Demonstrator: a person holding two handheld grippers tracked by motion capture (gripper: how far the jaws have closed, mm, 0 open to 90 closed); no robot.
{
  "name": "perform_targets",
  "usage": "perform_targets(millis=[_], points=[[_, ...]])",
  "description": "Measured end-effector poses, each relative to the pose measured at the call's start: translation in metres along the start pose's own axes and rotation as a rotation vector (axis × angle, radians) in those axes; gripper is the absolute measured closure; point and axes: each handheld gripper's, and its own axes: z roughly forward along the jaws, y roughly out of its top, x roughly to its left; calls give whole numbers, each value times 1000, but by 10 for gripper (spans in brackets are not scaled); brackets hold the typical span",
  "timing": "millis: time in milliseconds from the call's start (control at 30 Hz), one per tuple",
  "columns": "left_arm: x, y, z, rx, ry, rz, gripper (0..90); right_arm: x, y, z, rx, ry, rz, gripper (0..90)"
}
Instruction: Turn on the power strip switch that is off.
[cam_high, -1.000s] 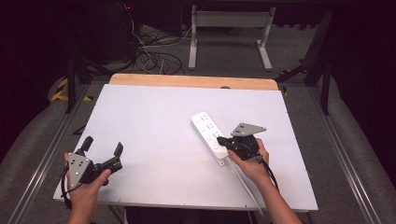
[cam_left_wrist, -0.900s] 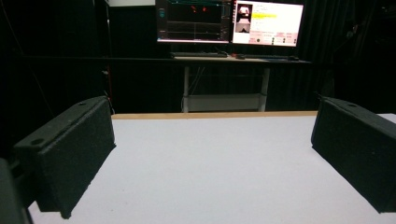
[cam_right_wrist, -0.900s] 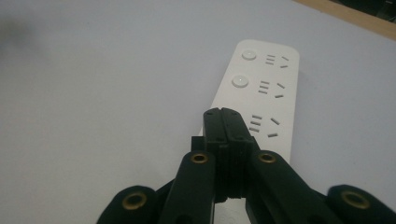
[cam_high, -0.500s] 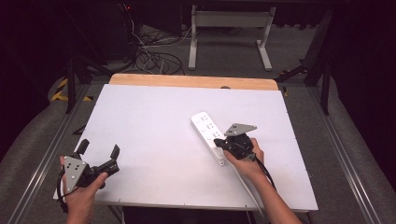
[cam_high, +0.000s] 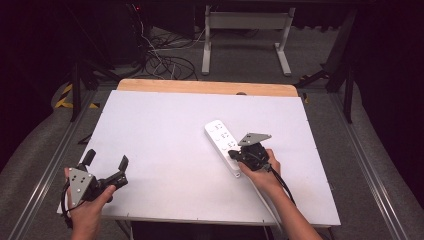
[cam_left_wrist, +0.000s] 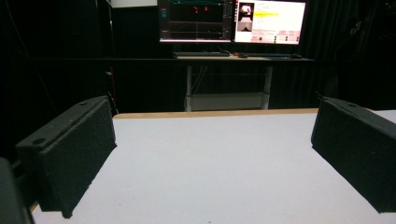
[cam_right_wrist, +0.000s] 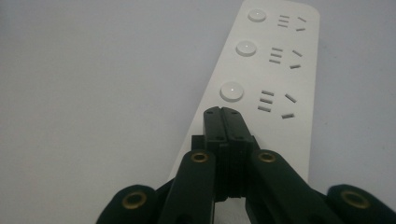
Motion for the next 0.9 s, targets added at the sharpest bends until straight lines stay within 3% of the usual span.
perform_targets(millis=[900], points=[[1,0,-1,3,6,-7,2,4,0,1,8,-27,1,900]])
